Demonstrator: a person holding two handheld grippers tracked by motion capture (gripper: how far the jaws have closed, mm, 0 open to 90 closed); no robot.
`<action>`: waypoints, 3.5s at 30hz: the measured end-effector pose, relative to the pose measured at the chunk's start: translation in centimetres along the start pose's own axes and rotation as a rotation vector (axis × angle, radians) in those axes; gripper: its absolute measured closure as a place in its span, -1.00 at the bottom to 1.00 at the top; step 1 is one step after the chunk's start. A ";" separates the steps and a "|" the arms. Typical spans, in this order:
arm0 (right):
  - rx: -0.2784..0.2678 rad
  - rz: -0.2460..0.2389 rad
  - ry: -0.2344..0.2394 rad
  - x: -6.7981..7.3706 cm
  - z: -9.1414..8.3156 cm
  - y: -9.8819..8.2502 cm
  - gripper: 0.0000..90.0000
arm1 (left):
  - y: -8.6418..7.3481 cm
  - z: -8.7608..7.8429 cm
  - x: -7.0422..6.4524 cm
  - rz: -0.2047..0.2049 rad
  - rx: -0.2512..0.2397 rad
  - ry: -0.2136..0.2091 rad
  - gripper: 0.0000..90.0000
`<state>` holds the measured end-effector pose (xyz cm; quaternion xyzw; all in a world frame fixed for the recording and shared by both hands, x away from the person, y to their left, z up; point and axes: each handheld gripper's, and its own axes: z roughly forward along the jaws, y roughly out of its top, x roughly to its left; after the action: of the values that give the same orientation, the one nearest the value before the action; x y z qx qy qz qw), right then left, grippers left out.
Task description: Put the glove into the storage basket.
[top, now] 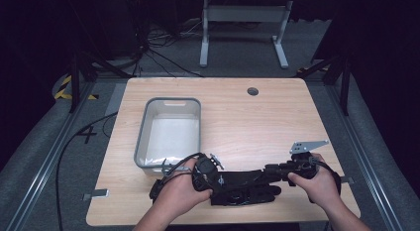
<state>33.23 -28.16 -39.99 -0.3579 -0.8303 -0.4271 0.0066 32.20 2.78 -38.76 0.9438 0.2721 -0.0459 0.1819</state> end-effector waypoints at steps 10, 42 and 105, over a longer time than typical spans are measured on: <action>0.024 0.002 0.028 0.7 -0.7 -0.8 0.51 | 0.0 -0.6 -0.4 0.008 -0.027 0.002 0.24; 0.298 -0.145 -0.011 2.4 2.0 -3.8 0.81 | 1.6 1.1 -0.9 0.065 -0.174 -0.001 0.39; -0.030 0.102 -0.100 -3.3 -4.6 -5.1 0.47 | 5.4 7.7 -1.5 0.274 -0.164 -0.022 -0.43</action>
<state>31.28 -35.30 -41.74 -0.4207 -0.8037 -0.4204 -0.0187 33.87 -5.09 -43.94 0.9535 0.1418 -0.0088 0.2660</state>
